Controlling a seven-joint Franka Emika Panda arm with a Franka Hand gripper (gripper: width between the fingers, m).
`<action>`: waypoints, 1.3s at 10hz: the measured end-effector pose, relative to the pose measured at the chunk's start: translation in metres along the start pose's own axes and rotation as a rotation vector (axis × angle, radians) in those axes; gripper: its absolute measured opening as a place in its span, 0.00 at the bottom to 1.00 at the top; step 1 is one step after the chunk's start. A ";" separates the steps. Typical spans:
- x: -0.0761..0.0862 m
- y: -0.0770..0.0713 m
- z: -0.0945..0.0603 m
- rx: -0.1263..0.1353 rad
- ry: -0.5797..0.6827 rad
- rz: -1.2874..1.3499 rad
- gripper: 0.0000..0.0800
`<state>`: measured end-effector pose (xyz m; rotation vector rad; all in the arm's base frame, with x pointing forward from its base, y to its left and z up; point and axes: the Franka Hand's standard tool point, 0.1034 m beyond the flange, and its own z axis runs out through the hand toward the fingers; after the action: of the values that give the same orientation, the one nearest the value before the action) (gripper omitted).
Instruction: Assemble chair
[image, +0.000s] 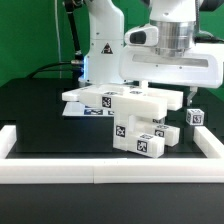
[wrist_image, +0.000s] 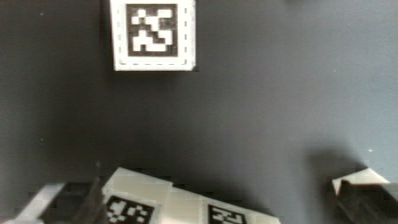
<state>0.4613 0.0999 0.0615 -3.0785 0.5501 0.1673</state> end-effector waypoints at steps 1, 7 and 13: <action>-0.001 -0.001 0.000 0.000 -0.001 -0.002 0.81; 0.009 0.001 -0.001 0.002 0.007 -0.002 0.81; 0.033 0.004 0.002 -0.002 0.024 0.009 0.81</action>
Offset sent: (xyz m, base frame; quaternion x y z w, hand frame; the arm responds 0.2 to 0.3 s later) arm 0.0098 -0.0010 -0.0017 -0.0034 0.0055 -0.0083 0.9999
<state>0.4908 0.0847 0.0562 -3.0840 0.5646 0.1310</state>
